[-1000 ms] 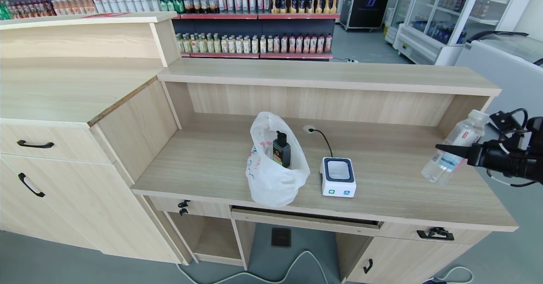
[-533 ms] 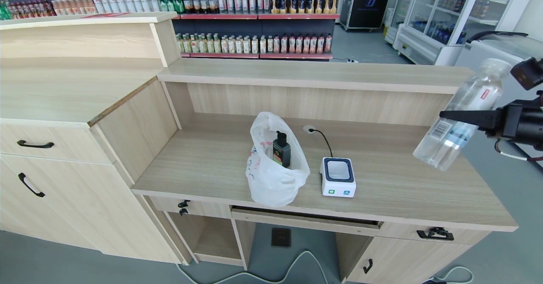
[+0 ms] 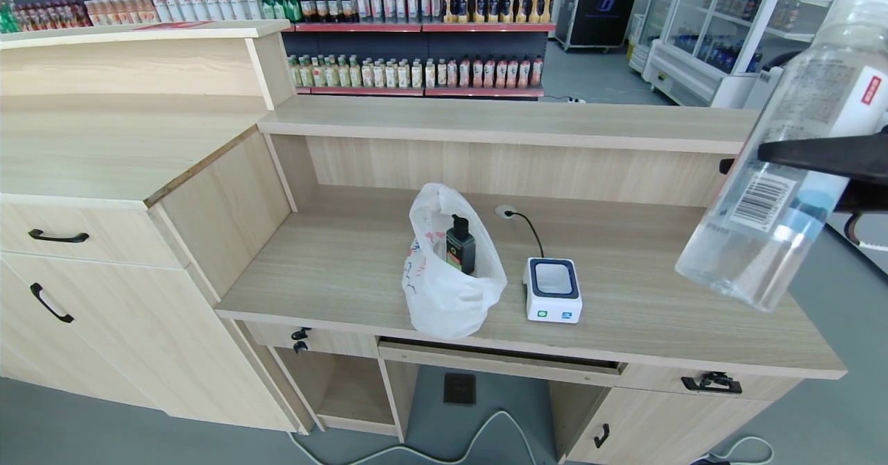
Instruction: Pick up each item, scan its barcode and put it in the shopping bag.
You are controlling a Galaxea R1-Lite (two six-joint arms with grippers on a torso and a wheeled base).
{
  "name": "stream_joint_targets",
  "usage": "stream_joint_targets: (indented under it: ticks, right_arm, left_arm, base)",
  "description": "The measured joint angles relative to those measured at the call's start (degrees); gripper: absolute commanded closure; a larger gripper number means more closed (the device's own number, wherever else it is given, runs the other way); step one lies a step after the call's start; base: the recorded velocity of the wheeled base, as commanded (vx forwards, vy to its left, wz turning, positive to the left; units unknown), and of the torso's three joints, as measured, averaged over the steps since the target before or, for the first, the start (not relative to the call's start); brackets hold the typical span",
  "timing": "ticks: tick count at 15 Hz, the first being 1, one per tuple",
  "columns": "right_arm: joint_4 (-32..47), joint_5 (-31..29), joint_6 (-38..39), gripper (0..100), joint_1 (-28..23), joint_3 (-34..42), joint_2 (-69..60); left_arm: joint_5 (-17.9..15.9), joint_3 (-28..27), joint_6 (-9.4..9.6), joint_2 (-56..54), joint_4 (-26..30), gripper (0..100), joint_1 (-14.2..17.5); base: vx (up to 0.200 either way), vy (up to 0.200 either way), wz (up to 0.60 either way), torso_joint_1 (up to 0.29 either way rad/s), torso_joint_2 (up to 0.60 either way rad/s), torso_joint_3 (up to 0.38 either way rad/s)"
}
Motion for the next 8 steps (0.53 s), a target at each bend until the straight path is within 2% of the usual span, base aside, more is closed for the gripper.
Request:
stream_joint_targets:
  ticks: [8]
  right_arm:
    - [0.73,-1.91,1.27,100,10.74,-1.60,-5.05]
  left_arm:
    - [0.00,0.00,-0.02,0.00,0.00,0,-0.02]
  base:
    - [0.000,0.000,0.00,0.000,0.00,0.000]
